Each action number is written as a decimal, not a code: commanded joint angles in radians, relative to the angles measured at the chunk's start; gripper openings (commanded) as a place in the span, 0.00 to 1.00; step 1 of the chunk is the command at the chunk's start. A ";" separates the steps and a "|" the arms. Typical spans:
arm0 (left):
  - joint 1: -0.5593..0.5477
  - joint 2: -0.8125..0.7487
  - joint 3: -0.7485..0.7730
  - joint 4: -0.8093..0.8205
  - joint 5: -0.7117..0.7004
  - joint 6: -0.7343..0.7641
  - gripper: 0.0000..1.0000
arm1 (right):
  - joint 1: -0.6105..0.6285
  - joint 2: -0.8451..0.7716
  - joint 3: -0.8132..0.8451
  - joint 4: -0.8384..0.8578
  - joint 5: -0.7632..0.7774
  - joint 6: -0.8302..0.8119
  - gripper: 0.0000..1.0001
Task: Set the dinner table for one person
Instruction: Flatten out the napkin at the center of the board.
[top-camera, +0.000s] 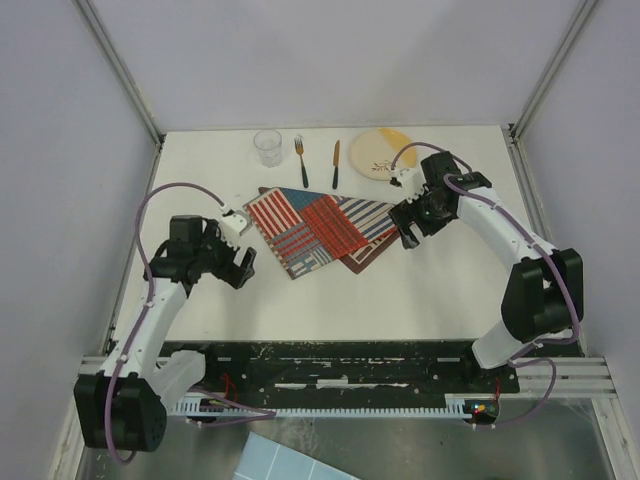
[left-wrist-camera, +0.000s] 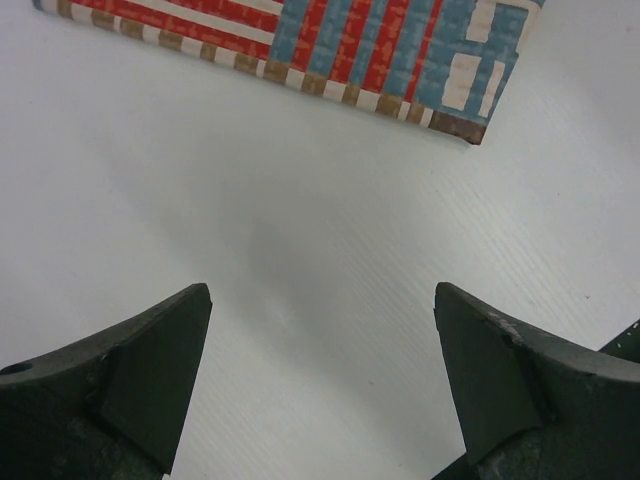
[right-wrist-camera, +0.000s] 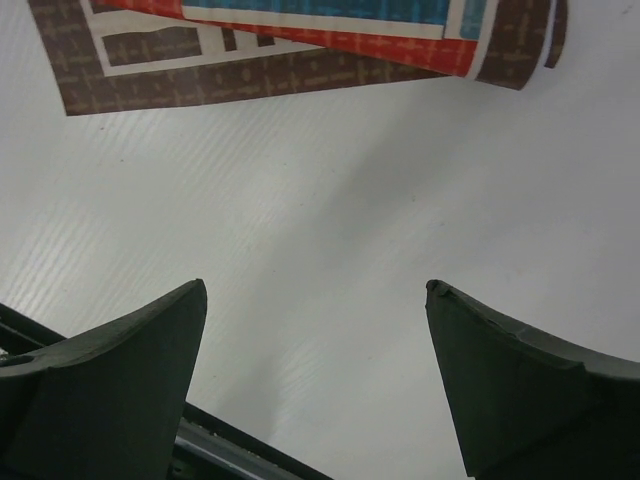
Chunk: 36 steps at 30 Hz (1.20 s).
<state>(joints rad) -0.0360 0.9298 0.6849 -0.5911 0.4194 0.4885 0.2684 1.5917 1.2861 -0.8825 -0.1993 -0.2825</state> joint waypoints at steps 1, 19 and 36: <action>-0.085 0.094 -0.002 0.146 0.003 0.058 0.99 | -0.003 -0.030 0.000 0.056 0.119 0.012 0.99; -0.462 0.527 0.159 0.393 -0.321 -0.066 0.92 | -0.135 -0.206 -0.141 0.107 0.302 -0.028 0.99; -0.576 0.615 0.140 0.447 -0.423 -0.131 0.95 | -0.180 -0.188 -0.138 0.093 0.283 -0.020 0.99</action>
<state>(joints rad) -0.5922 1.5486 0.8093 -0.1764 0.0048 0.4122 0.0967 1.4113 1.1439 -0.8009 0.0898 -0.3084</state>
